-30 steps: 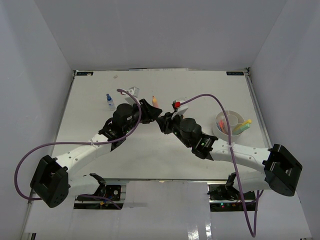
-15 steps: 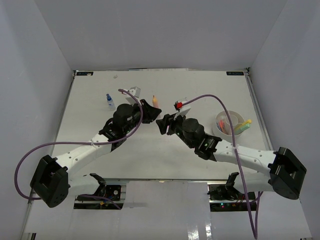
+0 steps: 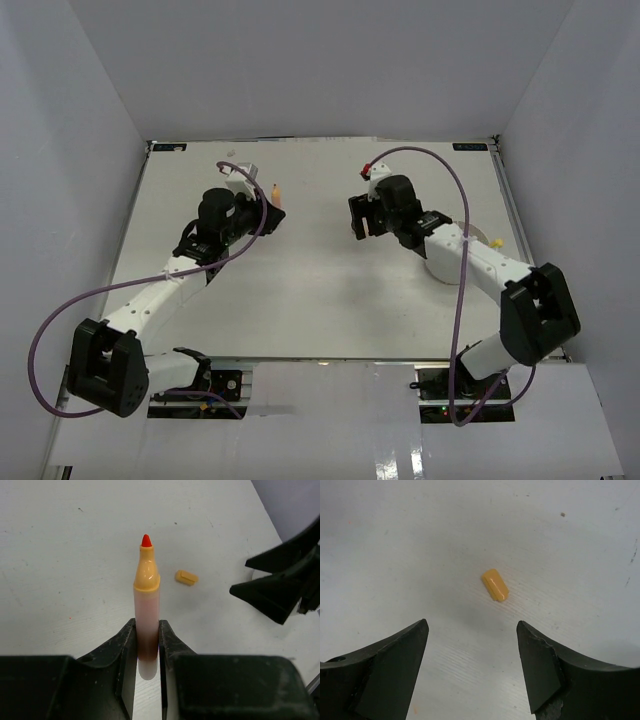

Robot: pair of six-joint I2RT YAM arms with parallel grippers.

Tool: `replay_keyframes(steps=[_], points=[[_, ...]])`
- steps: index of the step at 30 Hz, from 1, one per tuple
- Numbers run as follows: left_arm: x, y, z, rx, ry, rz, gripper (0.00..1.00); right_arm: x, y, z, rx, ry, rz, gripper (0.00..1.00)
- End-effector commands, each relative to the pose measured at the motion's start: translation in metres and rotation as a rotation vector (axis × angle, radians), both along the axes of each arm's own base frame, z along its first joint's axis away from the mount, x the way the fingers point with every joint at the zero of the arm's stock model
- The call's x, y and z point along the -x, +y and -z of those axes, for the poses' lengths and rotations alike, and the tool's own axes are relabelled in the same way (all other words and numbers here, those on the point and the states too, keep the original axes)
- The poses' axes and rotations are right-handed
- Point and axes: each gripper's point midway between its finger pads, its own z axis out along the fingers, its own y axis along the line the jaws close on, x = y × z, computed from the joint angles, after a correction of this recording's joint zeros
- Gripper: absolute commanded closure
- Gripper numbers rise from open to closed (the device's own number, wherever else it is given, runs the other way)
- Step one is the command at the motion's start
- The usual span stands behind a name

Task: Sort the stationery into containers
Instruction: Pick up the pen from the center of the board, then close the pen cap on the pen.

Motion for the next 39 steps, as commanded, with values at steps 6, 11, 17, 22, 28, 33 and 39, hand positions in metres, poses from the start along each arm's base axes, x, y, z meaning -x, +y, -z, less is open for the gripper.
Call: replay_keyframes(steps=[6,11,17,22,28,33,39], points=[[0.024,-0.005,0.01,-0.143,-0.061,0.259,1.0,-0.019,0.016,0.032,0.258,0.132,-0.338,0.26],[0.032,-0.007,0.025,-0.165,-0.048,0.315,1.0,-0.032,0.024,0.048,0.336,0.198,-0.415,0.28],[0.036,-0.008,0.025,-0.165,-0.055,0.33,1.0,-0.05,0.02,0.075,0.429,0.236,-0.402,0.32],[0.036,-0.009,0.026,-0.165,-0.05,0.335,1.0,-0.062,0.013,0.087,0.503,0.236,-0.392,0.34],[0.036,-0.01,0.026,-0.164,-0.046,0.341,1.0,-0.069,0.012,0.101,0.54,0.248,-0.407,0.35],[0.039,-0.012,0.023,-0.161,-0.061,0.365,1.0,-0.067,0.011,0.118,0.549,0.289,-0.416,0.38],[0.04,-0.012,0.022,-0.165,-0.07,0.37,1.0,-0.059,0.008,0.131,0.551,0.328,-0.42,0.46]])
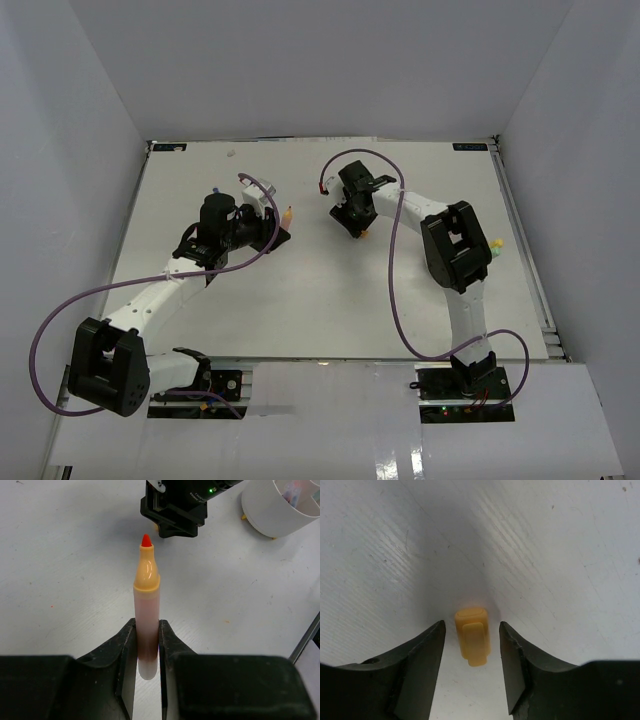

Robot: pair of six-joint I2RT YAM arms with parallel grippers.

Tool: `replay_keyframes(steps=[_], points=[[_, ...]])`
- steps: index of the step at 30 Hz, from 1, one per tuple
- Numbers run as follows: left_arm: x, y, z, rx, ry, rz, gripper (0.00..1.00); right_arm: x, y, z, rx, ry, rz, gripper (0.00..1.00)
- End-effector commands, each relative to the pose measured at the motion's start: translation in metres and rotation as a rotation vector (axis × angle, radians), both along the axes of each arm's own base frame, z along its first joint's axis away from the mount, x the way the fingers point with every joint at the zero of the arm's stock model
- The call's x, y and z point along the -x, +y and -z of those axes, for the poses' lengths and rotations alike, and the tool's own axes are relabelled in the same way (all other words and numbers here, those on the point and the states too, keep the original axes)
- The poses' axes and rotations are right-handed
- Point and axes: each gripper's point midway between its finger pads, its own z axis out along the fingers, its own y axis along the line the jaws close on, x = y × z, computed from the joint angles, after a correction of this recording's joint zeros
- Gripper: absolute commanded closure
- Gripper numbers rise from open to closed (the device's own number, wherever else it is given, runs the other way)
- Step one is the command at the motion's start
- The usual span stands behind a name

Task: Sort the stationery into containers
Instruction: Close the pen cap on the pen.

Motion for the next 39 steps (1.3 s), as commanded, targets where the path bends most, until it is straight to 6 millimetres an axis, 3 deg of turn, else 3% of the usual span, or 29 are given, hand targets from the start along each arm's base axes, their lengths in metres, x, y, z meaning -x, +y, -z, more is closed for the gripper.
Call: replay_keyframes(steps=[1,6,10,12,15,16,18,19,21,22,26,31,34,39], points=[[0.003,-0.003,-0.01,0.011,-0.034,0.033,1.0,0.004,-0.005,0.007,0.022,0.03,-0.002,0.51],[0.007,-0.005,-0.013,0.024,-0.038,0.056,1.0,0.013,-0.005,0.009,0.014,0.067,-0.004,0.68],[0.01,-0.008,-0.018,0.04,-0.048,0.078,1.0,0.012,0.0,-0.01,-0.025,0.046,0.033,0.83],[0.013,-0.01,-0.022,0.058,-0.059,0.087,1.0,0.012,0.009,-0.036,-0.078,0.004,0.048,0.88],[0.017,-0.012,-0.031,0.084,-0.079,0.103,1.0,0.014,0.033,-0.09,-0.208,-0.092,0.099,0.92],[0.018,-0.013,-0.035,0.097,-0.098,0.113,1.0,0.018,0.044,-0.119,-0.26,-0.151,0.109,0.92],[0.019,-0.014,-0.043,0.112,-0.127,0.115,1.0,0.024,0.062,-0.151,-0.378,-0.197,0.165,0.92],[0.02,-0.013,-0.043,0.115,-0.128,0.111,1.0,0.027,0.076,-0.182,-0.455,-0.273,0.173,0.92],[0.02,-0.013,-0.047,0.123,-0.147,0.109,1.0,0.035,0.092,-0.21,-0.582,-0.294,0.242,0.92],[0.021,-0.012,-0.05,0.129,-0.157,0.106,1.0,0.04,0.101,-0.234,-0.668,-0.337,0.248,0.92],[0.021,-0.009,-0.055,0.137,-0.188,0.085,1.0,0.054,0.121,-0.28,-0.872,-0.394,0.322,0.92],[0.02,-0.009,-0.059,0.144,-0.201,0.074,1.0,0.073,0.141,-0.316,-1.03,-0.454,0.387,0.92],[0.022,-0.01,-0.061,0.155,-0.204,0.078,1.0,0.078,0.146,-0.321,-1.085,-0.467,0.413,0.92],[0.022,-0.01,-0.062,0.161,-0.208,0.077,1.0,0.081,0.149,-0.313,-1.12,-0.444,0.442,0.92]])
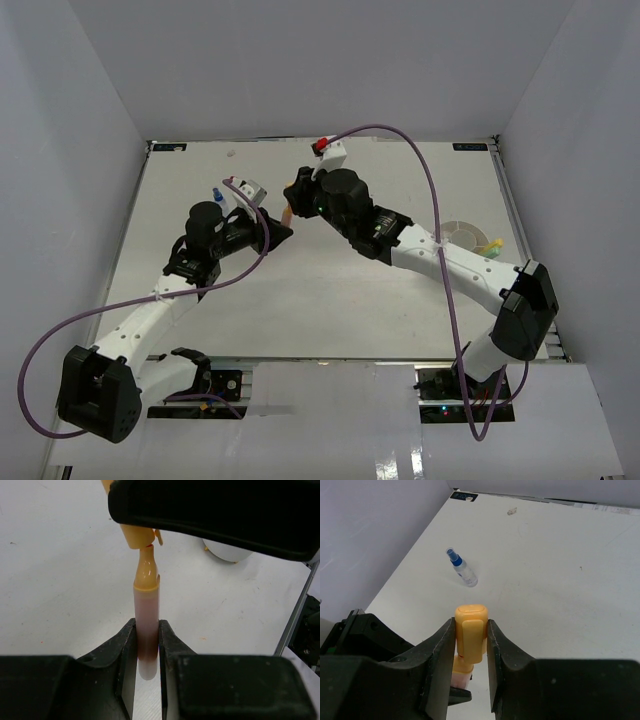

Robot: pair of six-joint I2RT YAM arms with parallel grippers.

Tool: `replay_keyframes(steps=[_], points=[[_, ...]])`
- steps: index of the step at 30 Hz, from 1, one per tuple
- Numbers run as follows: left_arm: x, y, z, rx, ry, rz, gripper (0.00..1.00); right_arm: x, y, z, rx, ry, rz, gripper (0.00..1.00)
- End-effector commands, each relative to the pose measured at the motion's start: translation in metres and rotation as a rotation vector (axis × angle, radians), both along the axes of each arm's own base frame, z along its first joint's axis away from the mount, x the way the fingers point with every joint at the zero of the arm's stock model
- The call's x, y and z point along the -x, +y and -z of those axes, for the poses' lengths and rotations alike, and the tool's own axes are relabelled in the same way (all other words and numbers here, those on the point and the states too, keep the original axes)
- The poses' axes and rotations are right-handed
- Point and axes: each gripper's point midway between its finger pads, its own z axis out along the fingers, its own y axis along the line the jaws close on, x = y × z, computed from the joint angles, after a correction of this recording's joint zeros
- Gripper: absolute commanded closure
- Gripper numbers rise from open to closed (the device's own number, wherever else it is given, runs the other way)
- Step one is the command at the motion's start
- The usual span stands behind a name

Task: Sort the stationery into containers
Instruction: Close the pen cap on the pen.

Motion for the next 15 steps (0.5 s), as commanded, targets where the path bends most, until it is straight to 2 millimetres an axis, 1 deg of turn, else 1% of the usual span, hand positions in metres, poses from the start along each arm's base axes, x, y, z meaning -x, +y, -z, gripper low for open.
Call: replay_keyframes(steps=[1,5,15], points=[[0.003,-0.001,-0.011,0.024,-0.04,0.003,1.0,-0.007,-0.003,-0.034,-0.15,-0.044,0.069,0.92],[0.003,-0.001,-0.012,0.026,-0.04,0.001,1.0,-0.005,-0.003,-0.035,-0.152,-0.048,0.067,0.92],[0.001,0.0,-0.012,0.031,-0.039,-0.011,1.0,0.004,0.006,-0.027,-0.155,-0.021,0.026,0.92]])
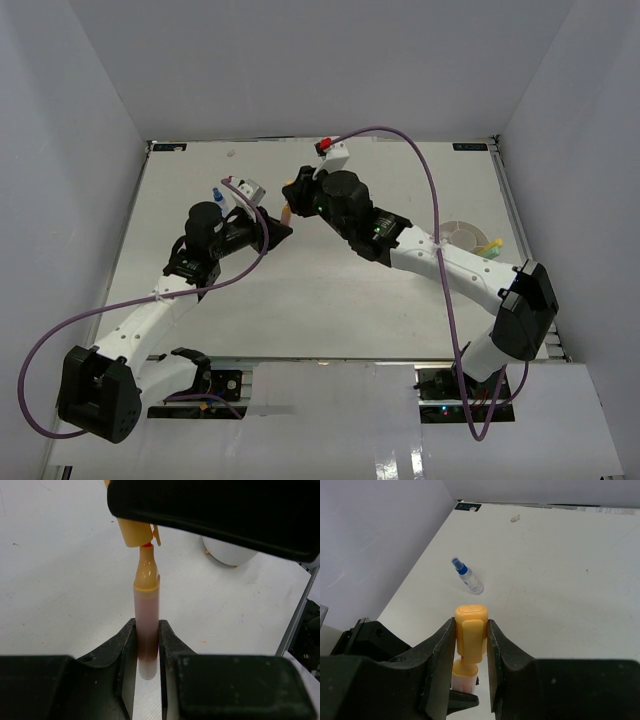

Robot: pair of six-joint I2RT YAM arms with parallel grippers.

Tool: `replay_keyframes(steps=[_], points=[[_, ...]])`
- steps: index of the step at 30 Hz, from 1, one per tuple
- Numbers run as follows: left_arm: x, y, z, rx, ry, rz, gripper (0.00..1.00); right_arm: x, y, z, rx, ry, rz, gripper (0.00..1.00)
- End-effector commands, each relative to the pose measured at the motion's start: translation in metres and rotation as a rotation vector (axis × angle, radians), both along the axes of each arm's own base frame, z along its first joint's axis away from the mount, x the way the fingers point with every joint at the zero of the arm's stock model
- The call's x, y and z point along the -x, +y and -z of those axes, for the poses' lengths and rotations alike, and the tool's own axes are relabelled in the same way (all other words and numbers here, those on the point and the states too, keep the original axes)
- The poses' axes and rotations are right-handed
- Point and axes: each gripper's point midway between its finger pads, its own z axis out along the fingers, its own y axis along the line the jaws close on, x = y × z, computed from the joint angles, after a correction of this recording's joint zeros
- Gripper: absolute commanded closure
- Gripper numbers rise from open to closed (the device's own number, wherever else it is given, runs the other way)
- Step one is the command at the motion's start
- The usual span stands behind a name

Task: Sort the stationery into containers
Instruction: Close the pen cap on the pen.

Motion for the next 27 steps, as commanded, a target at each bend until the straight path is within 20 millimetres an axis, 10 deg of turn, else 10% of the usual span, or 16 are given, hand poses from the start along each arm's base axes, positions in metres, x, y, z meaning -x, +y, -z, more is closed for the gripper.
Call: replay_keyframes(steps=[1,13,27], points=[[0.002,0.0,-0.013,0.021,-0.045,0.0,1.0,0.006,0.002,-0.019,-0.072,-0.023,-0.003,0.92],[0.0,0.001,-0.018,0.051,-0.043,-0.026,1.0,0.015,0.003,-0.008,-0.069,-0.004,-0.019,0.92],[-0.018,-0.008,-0.084,0.199,-0.213,-0.042,1.0,0.025,-0.001,0.012,-0.023,-0.004,-0.022,0.92]])
